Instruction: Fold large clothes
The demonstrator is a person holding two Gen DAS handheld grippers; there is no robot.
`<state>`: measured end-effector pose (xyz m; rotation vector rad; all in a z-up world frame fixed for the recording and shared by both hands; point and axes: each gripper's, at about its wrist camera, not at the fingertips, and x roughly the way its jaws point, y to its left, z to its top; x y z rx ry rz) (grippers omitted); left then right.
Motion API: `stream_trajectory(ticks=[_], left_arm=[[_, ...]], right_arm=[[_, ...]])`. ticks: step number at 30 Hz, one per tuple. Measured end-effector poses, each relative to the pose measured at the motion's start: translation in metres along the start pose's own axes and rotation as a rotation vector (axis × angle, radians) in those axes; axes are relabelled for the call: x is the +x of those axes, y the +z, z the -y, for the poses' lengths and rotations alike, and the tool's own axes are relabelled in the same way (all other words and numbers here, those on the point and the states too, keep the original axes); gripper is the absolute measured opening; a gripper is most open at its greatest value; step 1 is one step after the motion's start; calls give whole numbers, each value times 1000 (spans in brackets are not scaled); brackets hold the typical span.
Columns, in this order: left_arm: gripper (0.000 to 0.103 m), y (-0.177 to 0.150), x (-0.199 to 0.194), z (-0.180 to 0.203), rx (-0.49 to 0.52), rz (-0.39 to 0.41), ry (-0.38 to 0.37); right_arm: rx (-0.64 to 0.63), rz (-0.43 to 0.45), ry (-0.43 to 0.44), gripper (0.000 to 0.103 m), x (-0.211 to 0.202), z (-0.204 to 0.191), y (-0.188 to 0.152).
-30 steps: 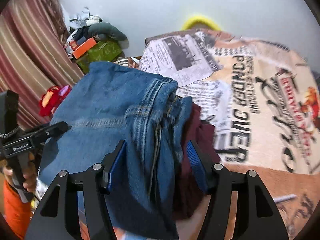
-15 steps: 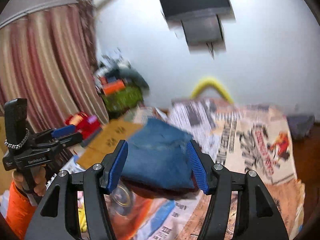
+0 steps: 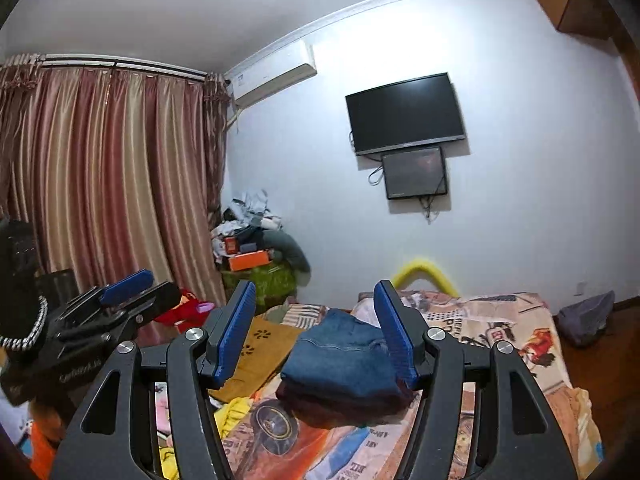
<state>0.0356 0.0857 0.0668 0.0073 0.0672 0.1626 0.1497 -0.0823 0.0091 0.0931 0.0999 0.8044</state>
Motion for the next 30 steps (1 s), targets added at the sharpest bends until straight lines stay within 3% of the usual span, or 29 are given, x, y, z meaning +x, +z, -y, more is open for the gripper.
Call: stream_trajectory(ticks=[3,9,14,30], left_arm=[[96,-12,-5,2,-18,4,45],[102,-22,-7,0,-47,3,92],[103,-27,-7,-2,-58,-4,95],[103,-43,7,3,-41,-36,110]], right_arm=[[-13,11,-51,74,-2,-5,-3],[-25,-10,-121,87,-2,-8,-5],[-56,-22,-199,88,0,-7,-7],[-42,-52,-193,88,-9,2,-18]])
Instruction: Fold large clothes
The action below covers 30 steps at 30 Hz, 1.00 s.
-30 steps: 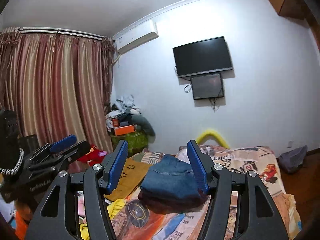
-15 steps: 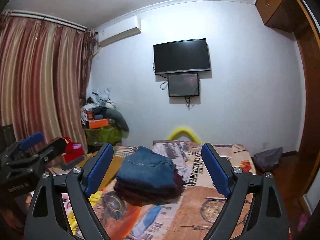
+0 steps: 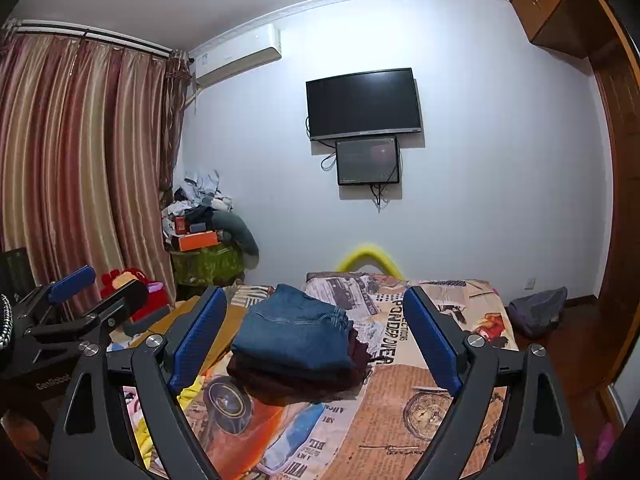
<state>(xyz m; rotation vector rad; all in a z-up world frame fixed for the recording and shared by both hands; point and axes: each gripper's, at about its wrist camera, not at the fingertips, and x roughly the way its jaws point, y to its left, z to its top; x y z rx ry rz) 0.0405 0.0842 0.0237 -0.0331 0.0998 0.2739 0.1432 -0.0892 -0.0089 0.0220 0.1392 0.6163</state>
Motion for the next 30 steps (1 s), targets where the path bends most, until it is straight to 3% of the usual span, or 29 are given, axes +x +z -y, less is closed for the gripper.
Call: stream_trajectory(ticks=[30], left_arm=[[103,-6,13,-6,-17,-26,-23]], right_arm=[[2,-18,2,88,-7,-2,4]])
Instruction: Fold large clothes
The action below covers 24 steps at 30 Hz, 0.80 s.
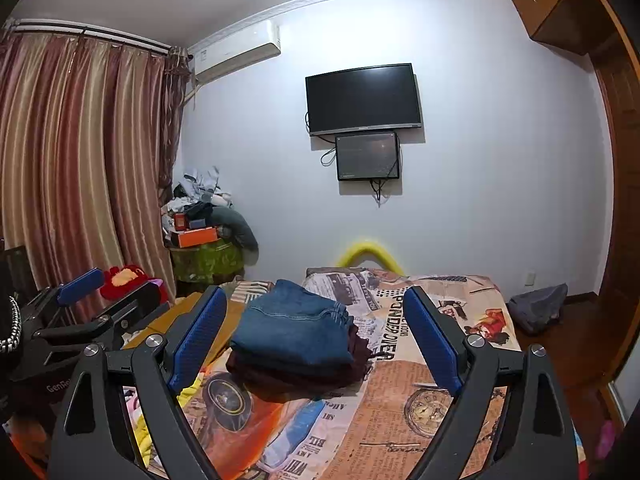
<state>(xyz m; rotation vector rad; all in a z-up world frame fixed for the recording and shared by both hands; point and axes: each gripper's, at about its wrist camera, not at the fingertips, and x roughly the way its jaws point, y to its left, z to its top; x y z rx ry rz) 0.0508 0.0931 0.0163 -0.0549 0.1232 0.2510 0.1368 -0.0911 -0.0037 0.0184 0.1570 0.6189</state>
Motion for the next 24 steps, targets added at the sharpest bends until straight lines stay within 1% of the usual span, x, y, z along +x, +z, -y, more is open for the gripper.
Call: stream_trajectory(ticks=[7,11,24], left_arm=[[103,0,-1,0,-1,0,-1],[103,-1,-2,1,-1,-5,-22],[103,-2,0,6,-7,-21,-14]], right_arm=[[-5,3,-2,88,-1,-1,0],[-5,6,-4,88,-2,0,0],[-2,26,-13,88,-4,2,-1]])
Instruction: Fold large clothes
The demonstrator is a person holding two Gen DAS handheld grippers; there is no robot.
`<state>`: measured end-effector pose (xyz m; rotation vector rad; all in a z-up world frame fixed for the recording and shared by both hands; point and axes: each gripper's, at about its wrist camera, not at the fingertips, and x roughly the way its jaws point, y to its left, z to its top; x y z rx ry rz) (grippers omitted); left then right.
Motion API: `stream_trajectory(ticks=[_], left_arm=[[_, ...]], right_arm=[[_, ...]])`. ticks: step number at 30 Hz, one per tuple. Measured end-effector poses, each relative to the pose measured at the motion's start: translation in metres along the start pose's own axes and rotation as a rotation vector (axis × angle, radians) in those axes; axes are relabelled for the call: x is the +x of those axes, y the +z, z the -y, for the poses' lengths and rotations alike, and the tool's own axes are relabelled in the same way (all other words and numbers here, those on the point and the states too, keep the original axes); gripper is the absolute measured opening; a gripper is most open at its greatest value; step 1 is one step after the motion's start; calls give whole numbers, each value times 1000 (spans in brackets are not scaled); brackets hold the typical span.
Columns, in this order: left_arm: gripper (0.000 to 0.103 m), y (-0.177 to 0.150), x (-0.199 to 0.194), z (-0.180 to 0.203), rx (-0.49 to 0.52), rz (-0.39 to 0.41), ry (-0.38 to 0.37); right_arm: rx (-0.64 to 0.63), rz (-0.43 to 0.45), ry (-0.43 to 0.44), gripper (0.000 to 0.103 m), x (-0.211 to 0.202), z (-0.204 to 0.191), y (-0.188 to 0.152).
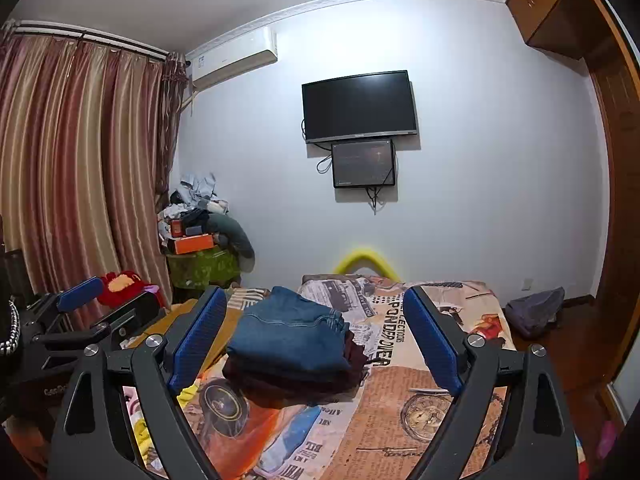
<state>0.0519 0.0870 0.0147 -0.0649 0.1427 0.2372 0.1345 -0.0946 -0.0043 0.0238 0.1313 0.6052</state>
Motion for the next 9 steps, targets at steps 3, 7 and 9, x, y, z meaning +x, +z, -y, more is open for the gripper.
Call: stream_trajectory(ticks=[3,7,9], left_arm=[[103,-1,1,1,3,-1,-1],[103,-2,1,2,0,-4,-6],[103,-2,1,2,1,-5,-3]], right_arm=[[-1,-5,1,88,1,0,1],[-3,-6,-3,88,1,-1,1],[-1,-7,-4,88,1,-1,1]])
